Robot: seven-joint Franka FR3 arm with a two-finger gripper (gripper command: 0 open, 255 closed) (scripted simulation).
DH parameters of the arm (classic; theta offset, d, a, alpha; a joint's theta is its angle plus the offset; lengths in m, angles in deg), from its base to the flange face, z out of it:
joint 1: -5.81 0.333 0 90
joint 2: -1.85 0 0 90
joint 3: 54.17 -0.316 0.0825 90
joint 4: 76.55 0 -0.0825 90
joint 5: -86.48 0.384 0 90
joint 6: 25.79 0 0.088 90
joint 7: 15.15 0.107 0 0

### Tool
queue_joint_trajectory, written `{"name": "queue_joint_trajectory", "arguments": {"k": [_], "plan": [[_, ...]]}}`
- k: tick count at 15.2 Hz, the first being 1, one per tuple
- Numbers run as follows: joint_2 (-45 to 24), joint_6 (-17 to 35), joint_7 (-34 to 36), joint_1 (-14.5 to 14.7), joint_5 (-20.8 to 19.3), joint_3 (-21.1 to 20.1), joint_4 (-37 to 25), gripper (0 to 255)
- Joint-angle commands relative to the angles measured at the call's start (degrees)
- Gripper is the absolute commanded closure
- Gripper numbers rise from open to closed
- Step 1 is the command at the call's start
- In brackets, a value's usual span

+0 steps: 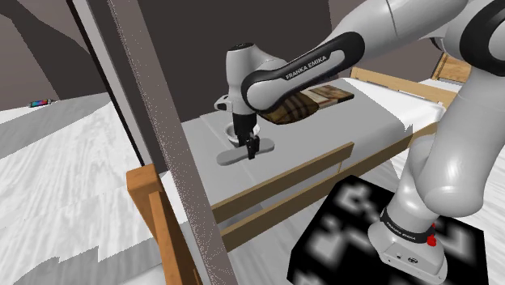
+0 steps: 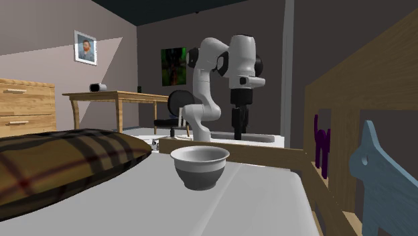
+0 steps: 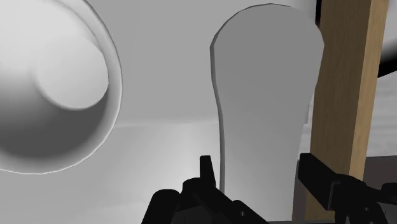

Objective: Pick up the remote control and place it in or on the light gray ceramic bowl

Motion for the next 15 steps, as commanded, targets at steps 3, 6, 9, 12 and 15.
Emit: {"name": "queue_joint_trajectory", "arguments": {"k": [3,6,9,12,15], "plan": [[1.11,-3.15,-0.1,0.02,0.15,-0.01,-2.05,255],[1.77,-5.42,-0.19,0.02,0.23,0.01,-3.66,255],[2.32,-7.69,-0.28,0.01,0.3,0.02,-5.38,255],[1.52,-9.09,-1.47,-0.55,0.2,0.67,-7.6,255],[-1.89,-9.8,-4.86,-2.23,-0.05,2.47,-11.77,255]]}}
